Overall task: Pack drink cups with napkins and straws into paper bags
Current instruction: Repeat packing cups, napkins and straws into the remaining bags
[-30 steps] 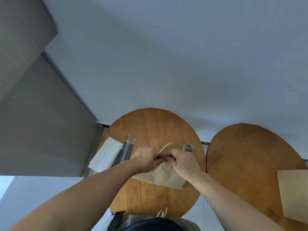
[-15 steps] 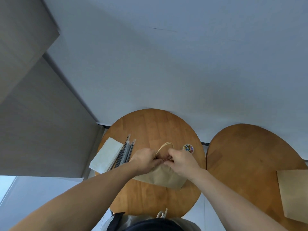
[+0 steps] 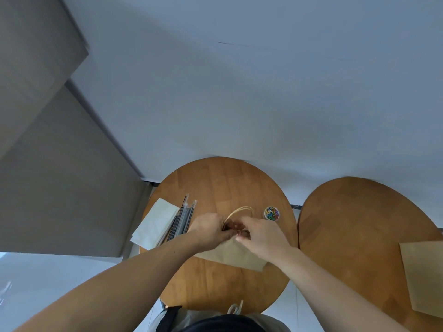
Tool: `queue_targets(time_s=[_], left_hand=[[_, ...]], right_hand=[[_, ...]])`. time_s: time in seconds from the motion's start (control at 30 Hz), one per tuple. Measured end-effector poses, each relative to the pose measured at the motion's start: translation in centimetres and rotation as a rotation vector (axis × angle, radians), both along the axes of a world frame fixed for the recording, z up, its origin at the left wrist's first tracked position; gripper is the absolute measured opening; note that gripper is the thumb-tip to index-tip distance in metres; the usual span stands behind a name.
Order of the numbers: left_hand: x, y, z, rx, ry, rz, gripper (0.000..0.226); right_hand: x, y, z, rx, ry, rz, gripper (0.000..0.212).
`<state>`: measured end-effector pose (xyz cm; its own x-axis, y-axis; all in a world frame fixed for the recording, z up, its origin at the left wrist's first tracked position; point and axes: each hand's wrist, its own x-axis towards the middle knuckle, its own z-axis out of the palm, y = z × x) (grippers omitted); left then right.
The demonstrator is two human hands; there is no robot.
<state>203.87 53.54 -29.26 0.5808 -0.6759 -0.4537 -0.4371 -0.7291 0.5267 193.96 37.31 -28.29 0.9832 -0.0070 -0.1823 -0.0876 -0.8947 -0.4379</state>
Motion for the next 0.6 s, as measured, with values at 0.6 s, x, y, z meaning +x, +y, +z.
queue_targets(time_s=[0.6], left_hand=[[0.8, 7.5, -2.2, 0.027, 0.153, 0.247, 0.041]], right_hand=[[-5.3, -3.8, -3.7, 0.312, 0.225, -0.342, 0.029]])
